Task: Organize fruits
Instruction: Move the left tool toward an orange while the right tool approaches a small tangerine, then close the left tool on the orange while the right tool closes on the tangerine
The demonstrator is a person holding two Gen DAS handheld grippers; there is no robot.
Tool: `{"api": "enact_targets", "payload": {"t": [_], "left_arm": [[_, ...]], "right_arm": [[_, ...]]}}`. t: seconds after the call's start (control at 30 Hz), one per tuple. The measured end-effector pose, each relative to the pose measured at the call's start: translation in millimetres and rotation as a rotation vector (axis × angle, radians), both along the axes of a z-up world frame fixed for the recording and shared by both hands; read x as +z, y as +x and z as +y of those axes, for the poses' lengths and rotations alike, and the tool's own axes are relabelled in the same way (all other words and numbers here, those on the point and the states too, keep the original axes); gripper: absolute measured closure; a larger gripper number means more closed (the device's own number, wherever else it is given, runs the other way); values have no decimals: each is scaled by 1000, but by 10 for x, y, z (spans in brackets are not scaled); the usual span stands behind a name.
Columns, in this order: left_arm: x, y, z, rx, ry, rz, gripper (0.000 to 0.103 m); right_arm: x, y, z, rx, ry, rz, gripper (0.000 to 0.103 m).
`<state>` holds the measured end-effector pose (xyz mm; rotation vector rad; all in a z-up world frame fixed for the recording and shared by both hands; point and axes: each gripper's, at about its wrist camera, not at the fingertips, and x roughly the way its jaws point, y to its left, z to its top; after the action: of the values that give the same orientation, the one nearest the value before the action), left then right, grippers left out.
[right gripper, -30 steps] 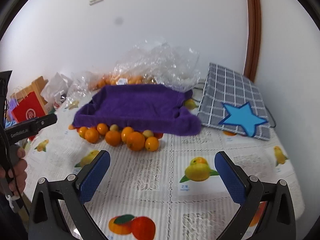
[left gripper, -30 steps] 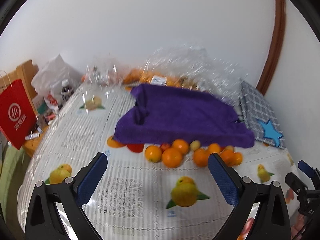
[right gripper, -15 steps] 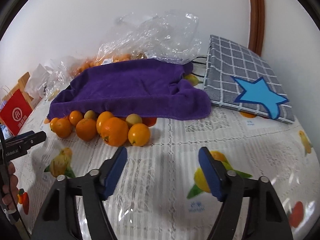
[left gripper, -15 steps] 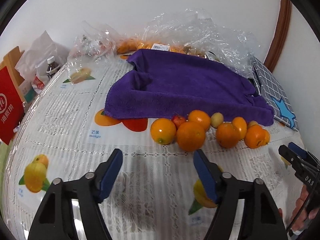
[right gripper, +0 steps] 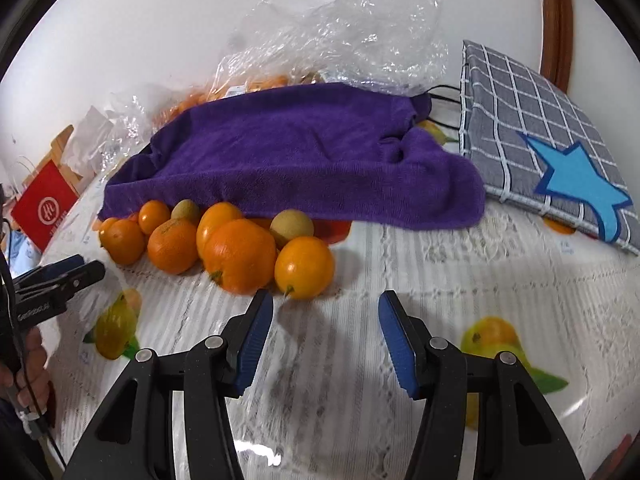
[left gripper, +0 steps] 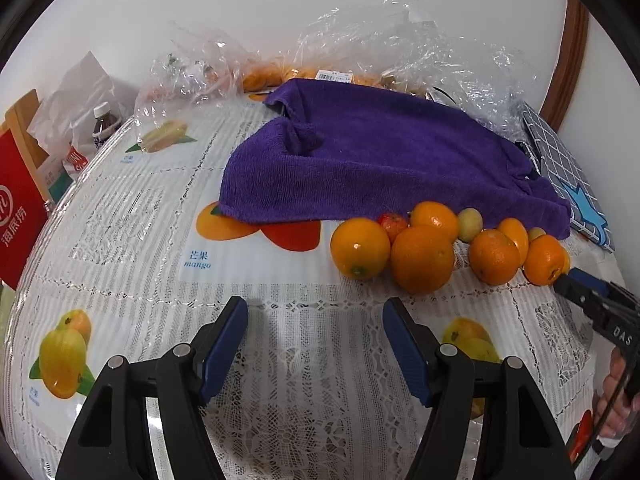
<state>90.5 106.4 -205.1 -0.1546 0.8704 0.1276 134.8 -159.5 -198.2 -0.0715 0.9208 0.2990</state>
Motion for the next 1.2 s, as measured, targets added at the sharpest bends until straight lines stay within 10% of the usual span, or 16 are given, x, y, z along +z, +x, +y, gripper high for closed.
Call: {"api": "enact_targets", "payload": {"t": [0.3,0.4,0.63,1.2], "left_arm": [[-16,34,-51,-9,32,18,31],[-11,33,-57,-8,29,17,31],[34,25,141,-32,-126,-53,45],[39,473,73,-77,-67,-34,60]], "right_arm": [[-21,229,0,3,0,4,48],[-20,245,-8,25,27,6,63],[30,168,-146,12,93,-20,71],[-21,221,-27,18,35,2,63]]}}
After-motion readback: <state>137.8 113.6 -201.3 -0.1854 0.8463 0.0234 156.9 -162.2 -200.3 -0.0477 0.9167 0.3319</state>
